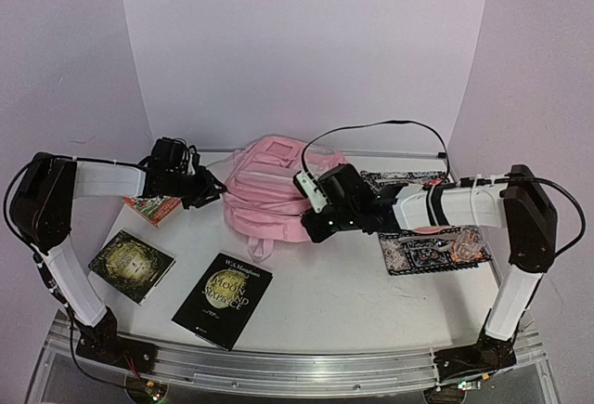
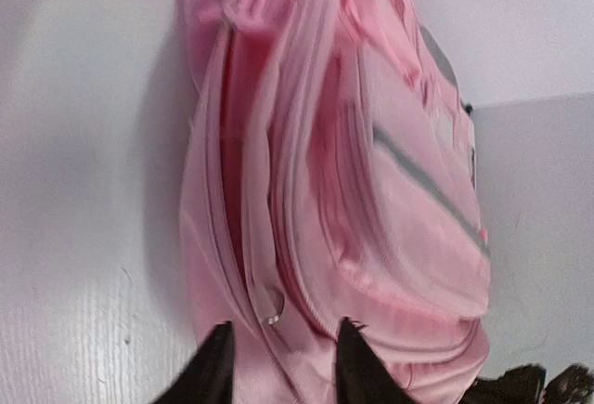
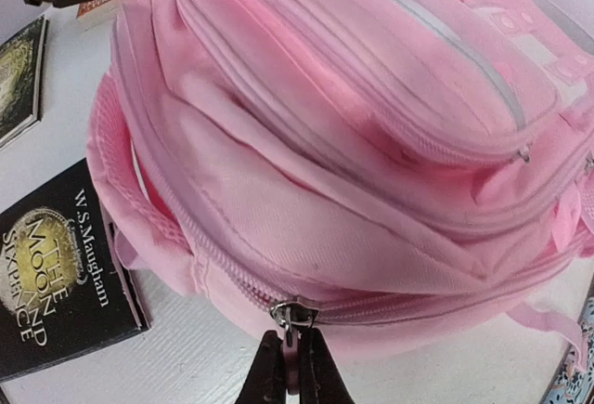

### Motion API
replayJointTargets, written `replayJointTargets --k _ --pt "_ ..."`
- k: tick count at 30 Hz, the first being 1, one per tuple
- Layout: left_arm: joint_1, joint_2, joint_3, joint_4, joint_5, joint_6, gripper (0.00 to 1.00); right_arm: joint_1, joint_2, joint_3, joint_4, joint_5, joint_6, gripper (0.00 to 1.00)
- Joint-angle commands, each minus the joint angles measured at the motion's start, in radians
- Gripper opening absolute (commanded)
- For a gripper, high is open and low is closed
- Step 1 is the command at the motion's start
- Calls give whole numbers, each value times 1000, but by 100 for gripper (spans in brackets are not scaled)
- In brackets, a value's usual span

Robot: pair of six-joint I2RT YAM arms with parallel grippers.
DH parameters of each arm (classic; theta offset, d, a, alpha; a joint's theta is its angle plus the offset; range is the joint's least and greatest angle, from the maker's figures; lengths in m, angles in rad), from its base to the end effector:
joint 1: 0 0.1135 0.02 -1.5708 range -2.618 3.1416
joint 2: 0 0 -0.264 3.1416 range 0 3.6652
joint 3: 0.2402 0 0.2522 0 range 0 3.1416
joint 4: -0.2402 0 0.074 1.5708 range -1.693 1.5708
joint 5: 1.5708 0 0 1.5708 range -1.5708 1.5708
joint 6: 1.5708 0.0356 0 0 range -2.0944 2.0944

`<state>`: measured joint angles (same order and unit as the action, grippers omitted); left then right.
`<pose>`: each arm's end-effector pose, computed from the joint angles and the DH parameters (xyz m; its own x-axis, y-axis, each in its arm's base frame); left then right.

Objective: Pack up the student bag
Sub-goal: Unzip the largest pocket of the student bag, then hold the largest pocket of the student bag.

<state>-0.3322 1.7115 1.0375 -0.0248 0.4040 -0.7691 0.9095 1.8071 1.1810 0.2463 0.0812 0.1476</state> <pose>0.3429 -0.1331 0.2002 -0.8434 -0.3855 -0.3742 -0.0030 0.7000 -0.7142 0.2585 0.3274 0.2346 -0.3341 -0.1906 -0.9231 -0.6988 0.7073 0.1068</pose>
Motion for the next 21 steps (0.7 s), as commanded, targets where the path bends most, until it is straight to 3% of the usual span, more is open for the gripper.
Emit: replayJointTargets --k 1,6,11,21 --pt "33 -44 -22 -34 -102 -5 52 49 70 132 -50 -70 20 0" --pt "11 -181 -192 105 -43 -196 61 94 155 223 -45 -73 33 0" --pt "-90 -286 -320 177 -68 -341 64 117 197 274 -37 -73 38 0" --pt "-224 -245 -323 245 -99 -450 68 128 212 297 -15 -73 45 0"
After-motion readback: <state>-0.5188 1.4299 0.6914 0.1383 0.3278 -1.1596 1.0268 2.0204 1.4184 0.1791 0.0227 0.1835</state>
